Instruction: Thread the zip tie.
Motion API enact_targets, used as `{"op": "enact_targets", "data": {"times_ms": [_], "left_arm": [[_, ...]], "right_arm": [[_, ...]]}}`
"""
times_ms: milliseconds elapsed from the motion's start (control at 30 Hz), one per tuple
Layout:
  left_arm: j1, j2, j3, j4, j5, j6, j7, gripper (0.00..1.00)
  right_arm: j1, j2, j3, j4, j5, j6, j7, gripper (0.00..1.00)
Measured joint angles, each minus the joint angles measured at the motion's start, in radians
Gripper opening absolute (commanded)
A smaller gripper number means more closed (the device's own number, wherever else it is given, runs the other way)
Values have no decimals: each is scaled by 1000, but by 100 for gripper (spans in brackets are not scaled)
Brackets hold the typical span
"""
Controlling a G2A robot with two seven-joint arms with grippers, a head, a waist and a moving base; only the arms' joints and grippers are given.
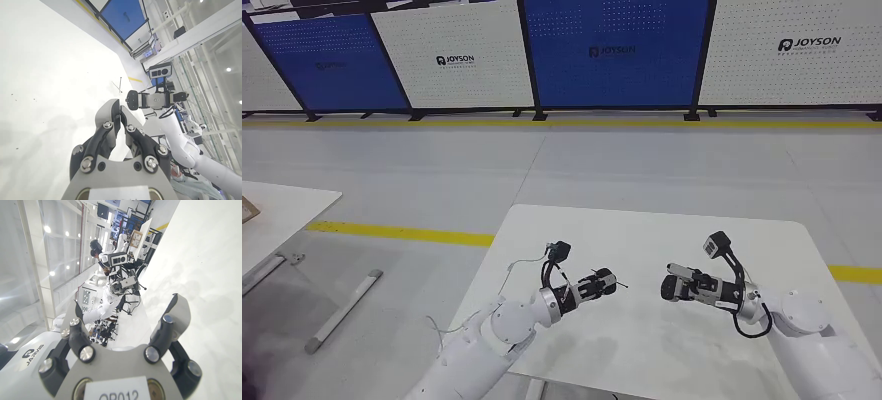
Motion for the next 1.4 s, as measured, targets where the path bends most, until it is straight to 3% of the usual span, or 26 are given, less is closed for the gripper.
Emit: {"op": "enact_targets", "data": {"times_ms": [133, 233, 433, 533, 633, 1133, 1300, 1400], "left_arm": [[0, 0, 0, 0, 0, 0, 0, 0], [0, 0, 0, 0, 0, 0, 0, 0], [0, 0, 0, 0, 0, 0, 0, 0], [0, 0, 0, 0, 0, 0, 0, 0], [0, 0, 0, 0, 0, 0, 0, 0], [0, 0, 0, 0, 0, 0, 0, 0], [0, 0, 0, 0, 0, 0, 0, 0], [0, 0, 0, 0, 0, 0, 0, 0]], "right_arm": [[1, 1, 1, -6, -6, 0, -5, 100], [8, 20, 35, -65, -103, 28, 1, 100], [7, 85, 173, -198, -292, 172, 177, 100], [26, 106, 183, -227, -445, 260, 232, 100], [40, 109, 175, -211, -521, 314, 221, 100], [38, 108, 173, -214, -510, 301, 218, 100], [34, 125, 188, -266, -622, 294, 204, 100], [55, 140, 185, -289, -751, 356, 230, 100]]}}
